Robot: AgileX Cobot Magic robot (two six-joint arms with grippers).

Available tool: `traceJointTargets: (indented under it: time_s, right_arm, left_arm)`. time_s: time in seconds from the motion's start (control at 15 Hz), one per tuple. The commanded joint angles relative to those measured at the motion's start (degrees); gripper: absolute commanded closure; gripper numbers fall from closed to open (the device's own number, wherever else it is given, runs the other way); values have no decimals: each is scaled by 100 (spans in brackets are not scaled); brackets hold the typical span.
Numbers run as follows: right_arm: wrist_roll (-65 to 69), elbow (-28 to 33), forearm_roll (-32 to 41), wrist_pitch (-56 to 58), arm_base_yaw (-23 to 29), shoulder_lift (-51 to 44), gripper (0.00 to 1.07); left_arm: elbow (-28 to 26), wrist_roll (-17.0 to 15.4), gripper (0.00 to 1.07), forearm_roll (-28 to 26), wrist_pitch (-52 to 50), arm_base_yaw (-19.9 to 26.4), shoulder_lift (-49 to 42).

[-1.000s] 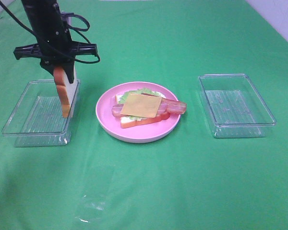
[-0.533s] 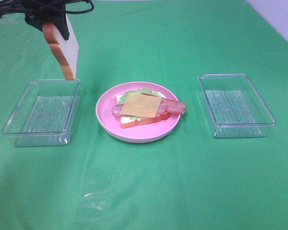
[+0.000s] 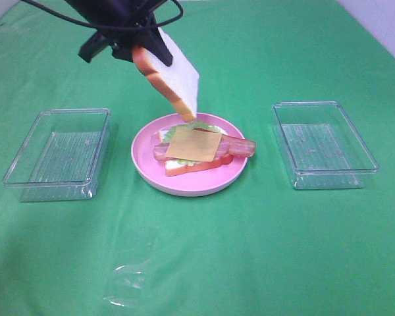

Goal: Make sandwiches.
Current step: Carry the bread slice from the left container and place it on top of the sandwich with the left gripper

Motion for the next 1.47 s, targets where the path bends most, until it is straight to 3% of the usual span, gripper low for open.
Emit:
traceJointTargets:
  time_s: [0.07,0.13,0.33,1.0,1.2,1.33,1.47]
  right_arm:
    - [6,29,0,-34,-40,-189,23]
    - [6,29,0,-34,-40,-189,23]
    - [6,29,0,-34,-40,-189,23]
    - [6,29,0,-34,-40,-189,23]
    - [6,29,0,-34,-40,-189,23]
    - [6,29,0,-34,-40,-189,23]
    - [6,29,0,-34,-40,-189,23]
  left_arm:
    - [29,521,93,-808,-34,-29,321]
    - [29,716,93,-1175,-57,-29,607]
    - [29,722,93,-1283,-132,-29,825]
    - [29,693,92,-1421,-298,-29,1432]
    - [29,539,91,-1398,-241,-29,1450]
    - [29,539,89,-1364,-138,-29,1450]
    - [29,390,79,-1318,-17,-29,1450]
